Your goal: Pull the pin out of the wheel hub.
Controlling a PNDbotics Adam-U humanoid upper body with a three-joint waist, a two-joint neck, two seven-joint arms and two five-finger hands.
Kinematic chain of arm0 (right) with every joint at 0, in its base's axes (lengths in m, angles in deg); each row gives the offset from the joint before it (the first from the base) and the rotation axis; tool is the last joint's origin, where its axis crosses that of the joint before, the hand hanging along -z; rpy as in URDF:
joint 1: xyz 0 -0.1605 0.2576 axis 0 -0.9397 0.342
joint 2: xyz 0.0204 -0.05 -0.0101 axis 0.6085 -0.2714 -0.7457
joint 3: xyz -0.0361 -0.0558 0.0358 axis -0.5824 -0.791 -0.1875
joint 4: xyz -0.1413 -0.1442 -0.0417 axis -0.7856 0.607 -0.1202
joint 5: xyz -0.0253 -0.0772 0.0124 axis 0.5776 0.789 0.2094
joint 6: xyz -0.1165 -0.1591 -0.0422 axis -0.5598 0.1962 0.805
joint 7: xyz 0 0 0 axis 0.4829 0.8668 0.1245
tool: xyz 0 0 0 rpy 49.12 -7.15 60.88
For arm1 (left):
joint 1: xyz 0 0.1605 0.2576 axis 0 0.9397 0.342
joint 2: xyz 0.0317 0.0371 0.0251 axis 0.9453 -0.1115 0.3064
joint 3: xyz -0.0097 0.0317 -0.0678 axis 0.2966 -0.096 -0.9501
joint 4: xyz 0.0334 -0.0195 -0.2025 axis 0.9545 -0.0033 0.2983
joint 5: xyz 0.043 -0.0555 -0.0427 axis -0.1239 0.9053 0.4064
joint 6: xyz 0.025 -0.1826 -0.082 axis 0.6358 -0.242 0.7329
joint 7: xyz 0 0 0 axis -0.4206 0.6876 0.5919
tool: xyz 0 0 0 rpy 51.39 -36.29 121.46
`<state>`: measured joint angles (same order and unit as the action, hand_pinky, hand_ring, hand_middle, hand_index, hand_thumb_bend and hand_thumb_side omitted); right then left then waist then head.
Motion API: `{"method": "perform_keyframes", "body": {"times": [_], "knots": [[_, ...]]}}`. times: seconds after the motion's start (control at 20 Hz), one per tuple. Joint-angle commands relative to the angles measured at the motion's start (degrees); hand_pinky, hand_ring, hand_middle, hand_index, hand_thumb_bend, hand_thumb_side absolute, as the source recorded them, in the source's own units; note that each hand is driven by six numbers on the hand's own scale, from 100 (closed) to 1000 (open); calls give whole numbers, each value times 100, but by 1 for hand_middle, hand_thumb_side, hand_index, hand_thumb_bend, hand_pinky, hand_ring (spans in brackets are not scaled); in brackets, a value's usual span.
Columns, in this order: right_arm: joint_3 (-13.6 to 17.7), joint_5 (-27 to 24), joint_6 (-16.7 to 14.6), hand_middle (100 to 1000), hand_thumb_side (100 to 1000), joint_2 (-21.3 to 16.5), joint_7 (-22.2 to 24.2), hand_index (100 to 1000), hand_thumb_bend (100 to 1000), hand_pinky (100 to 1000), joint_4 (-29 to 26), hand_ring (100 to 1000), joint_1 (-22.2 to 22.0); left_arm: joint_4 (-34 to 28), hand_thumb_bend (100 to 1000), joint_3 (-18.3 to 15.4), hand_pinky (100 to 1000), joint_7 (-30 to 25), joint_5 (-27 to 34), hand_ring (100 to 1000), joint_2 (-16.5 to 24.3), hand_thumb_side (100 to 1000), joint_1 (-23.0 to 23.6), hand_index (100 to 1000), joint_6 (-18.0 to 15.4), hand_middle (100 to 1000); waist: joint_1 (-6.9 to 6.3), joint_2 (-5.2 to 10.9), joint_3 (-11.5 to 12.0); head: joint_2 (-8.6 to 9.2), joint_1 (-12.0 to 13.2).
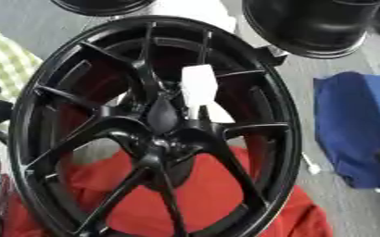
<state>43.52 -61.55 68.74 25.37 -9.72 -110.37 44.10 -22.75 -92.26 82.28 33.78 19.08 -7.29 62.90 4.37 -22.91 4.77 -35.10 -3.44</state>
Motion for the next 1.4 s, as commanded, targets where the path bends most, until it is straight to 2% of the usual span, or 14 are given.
{"method": "perform_keyframes", "body": {"times": [0.05, 0.25, 0.45, 0.65, 0.8, 0.85, 0.9, 1.05, 1.2, 1.25, 1.4], "knots": [[120, 121, 81, 692, 250, -616, 239, 773, 700, 706, -279, 804, 73, -164, 100, -35, 668, 66, 4, 521, 225, 900, 30, 745, -34, 481, -8, 79, -31, 51, 109], [-15, 418, 342, 703, 272, -1122, 543, 777, 703, 730, -292, 805, 495, -192, 100, -49, 669, 134, 4, 521, 294, 901, 155, 745, -41, 481, 11, 102, -72, 16, 178], [-364, 737, 614, 709, 274, -1642, 863, 780, 698, 748, -293, 808, 1010, -181, 100, -52, 668, 159, -8, 520, 291, 902, 212, 744, -37, 479, 48, 177, -51, -25, 138], [-770, 1060, 711, 724, 276, -2202, 1207, 783, 688, 778, -293, 816, 1570, -162, 100, -20, 668, 145, -36, 520, 279, 900, 250, 744, -52, 478, 80, 239, -9, -66, 74], [-961, 996, 763, 732, 274, -2622, 1466, 786, 687, 786, -293, 821, 1990, -158, 100, 7, 668, 117, -65, 520, 270, 900, 275, 745, -58, 478, 87, 276, 20, -96, 20], [-1001, 924, 798, 733, 280, -2763, 1552, 786, 618, 787, -293, 822, 2131, -154, 100, 18, 668, 104, -73, 520, 263, 900, 280, 745, -55, 478, 84, 290, 36, -107, -12], [-1028, 847, 843, 734, 272, -2886, 1636, 786, 686, 788, -293, 823, 2267, -149, 100, 27, 668, 93, -78, 520, 253, 901, 284, 745, -52, 478, 78, 302, 50, -117, -38], [-1118, 627, 1045, 737, 269, -2901, 1885, 784, 684, 793, -239, 823, 2672, -118, 100, 63, 668, 57, -93, 520, 229, 900, 299, 745, -47, 478, 78, 372, 99, -168, -118], [-1257, 631, 1137, 743, 269, -2660, 2172, 785, 685, 794, -151, 826, 3138, -78, 100, 89, 668, 27, -124, 520, 233, 897, 328, 745, -50, 478, 82, 442, 106, -226, -157], [-1309, 659, 1136, 745, 294, -2574, 2265, 785, 686, 794, -132, 826, 3289, -68, 100, 93, 668, 21, -135, 520, 236, 898, 337, 745, -52, 478, 82, 459, 103, -239, -166], [-1535, 778, 1104, 748, 269, -2286, 2552, 786, 684, 792, -56, 826, 3756, -40, 100, 100, 669, 12, -154, 520, 238, 896, 366, 745, -55, 478, 78, 512, 93, -280, -201]]}}
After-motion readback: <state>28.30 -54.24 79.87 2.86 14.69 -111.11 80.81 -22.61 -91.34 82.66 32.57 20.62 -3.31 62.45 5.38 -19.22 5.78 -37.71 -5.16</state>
